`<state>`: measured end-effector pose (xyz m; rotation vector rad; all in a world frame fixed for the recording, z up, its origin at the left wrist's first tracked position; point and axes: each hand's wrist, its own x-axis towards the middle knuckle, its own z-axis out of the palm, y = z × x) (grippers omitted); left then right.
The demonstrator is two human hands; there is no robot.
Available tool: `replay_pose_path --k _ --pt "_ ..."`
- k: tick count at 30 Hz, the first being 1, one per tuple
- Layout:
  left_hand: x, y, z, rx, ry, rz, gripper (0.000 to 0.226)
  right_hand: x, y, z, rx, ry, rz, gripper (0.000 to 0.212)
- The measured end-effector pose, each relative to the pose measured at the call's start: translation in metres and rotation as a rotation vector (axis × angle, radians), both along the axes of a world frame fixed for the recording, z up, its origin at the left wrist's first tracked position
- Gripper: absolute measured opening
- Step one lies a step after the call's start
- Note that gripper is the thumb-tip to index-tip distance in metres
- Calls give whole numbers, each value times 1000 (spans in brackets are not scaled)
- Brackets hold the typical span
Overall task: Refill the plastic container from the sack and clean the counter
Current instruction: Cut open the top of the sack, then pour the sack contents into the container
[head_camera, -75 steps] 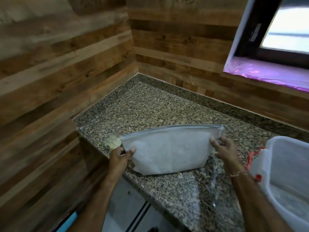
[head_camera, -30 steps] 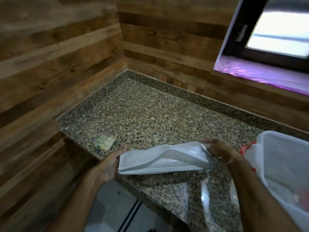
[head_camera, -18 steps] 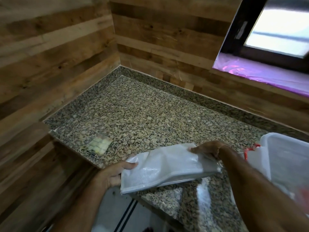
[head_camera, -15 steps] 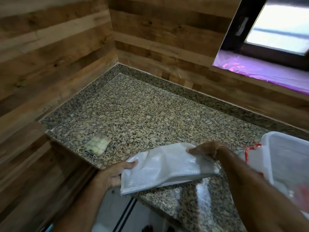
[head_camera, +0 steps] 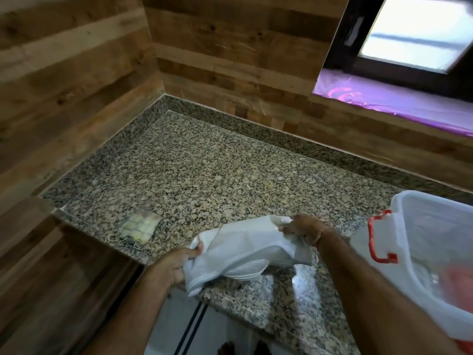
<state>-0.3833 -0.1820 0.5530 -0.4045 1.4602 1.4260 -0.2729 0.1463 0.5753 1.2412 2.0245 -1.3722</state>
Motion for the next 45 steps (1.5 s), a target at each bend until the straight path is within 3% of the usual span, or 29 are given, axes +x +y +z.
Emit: replay_pose_path --k 2,4,9,13,17,20,24,28,32,36,38,40,42,43,45 --pt "-10 1 17 18 69 2 38 1 1 7 -38 56 -90 38" --pt "-21 6 42 52 140 -7 45 -1 4 24 -51 138 -127 36" --pt "-39 40 123 208 360 -62 60 10 25 111 -27 450 -196 11" --pt "-17 95 189 365 479 -68 55 60 56 197 78 736 -217 9" --pt "32 161 236 515 592 -101 25 134 93 263 154 855 -300 19" --pt "85 212 257 612 653 -119 22 195 121 285 242 910 -427 23" --pt "163 276 247 682 709 -83 25 275 151 275 263 1004 -579 24" --pt "232 323 203 639 798 -70 22 329 173 222 338 1114 -729 29" --pt "268 339 170 521 1062 -203 28 349 182 165 173 1229 -816 28" --pt "266 339 159 329 1328 -457 39 355 187 150 86 1255 -762 35" --pt "263 336 162 347 1193 -524 34 359 190 147 42 1269 -729 37" --pt "264 335 168 424 924 -451 18 362 190 147 38 1264 -694 37" --pt "264 341 170 379 729 -251 44 363 190 146 58 1261 -661 36" --pt "265 345 169 346 707 -153 49 363 191 145 63 1261 -648 37" --pt "269 350 166 306 769 -35 29 361 192 143 72 1268 -629 37"
